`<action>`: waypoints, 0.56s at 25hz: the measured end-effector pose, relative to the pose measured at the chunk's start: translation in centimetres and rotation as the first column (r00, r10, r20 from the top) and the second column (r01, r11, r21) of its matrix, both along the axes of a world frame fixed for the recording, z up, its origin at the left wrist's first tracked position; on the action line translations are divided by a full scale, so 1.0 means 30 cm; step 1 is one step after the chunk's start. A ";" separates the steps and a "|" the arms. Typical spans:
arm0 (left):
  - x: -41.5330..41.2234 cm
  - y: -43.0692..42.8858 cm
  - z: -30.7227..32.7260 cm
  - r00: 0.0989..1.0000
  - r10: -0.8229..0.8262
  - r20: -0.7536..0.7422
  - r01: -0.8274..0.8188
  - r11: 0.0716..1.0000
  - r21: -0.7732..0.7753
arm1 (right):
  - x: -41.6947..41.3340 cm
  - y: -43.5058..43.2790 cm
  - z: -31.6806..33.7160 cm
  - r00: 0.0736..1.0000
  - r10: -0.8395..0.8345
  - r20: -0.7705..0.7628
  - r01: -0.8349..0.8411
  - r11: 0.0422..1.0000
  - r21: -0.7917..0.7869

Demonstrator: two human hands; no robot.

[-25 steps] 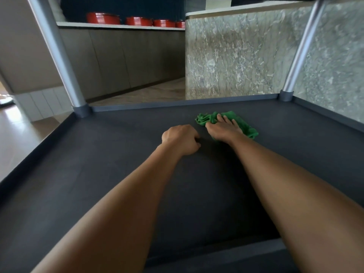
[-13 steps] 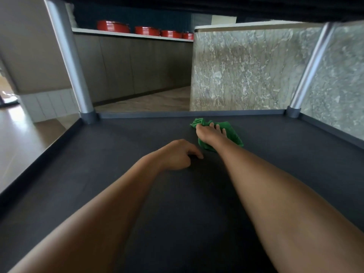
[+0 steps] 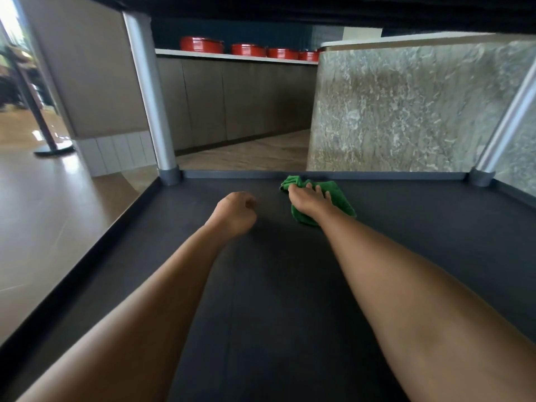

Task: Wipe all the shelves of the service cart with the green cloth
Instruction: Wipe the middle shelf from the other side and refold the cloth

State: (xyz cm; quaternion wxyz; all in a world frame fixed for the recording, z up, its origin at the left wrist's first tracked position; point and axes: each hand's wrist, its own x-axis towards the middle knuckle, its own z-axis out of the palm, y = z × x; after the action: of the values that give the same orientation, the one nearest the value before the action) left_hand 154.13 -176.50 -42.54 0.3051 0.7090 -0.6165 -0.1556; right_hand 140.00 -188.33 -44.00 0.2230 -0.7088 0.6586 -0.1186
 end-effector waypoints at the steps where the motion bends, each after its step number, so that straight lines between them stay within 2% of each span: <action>1: 0.004 -0.001 -0.004 0.999 0.026 -0.042 -0.027 1.000 -0.013 | 0.012 0.004 -0.004 1.000 0.014 0.002 -0.014 1.000 -0.009; 5: 0.027 0.014 0.000 0.978 0.087 -0.192 -0.092 0.996 -0.018 | 0.087 0.021 -0.008 0.993 0.109 0.043 -0.108 0.994 -0.018; 9: 0.066 0.053 0.005 0.962 0.144 -0.231 -0.150 0.989 -0.009 | 0.189 0.058 -0.002 0.982 0.181 0.052 -0.181 0.983 -0.006; 14: 0.141 0.086 0.000 0.903 0.226 -0.366 -0.232 0.972 0.028 | 0.297 0.110 0.004 0.971 0.233 0.058 -0.234 0.972 0.010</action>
State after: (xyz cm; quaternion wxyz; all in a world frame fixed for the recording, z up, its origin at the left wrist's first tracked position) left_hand 158.36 -173.91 -42.54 0.4366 0.7324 -0.4623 -0.2435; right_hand 148.92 -185.04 -43.88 0.2597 -0.7758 0.5652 -0.1061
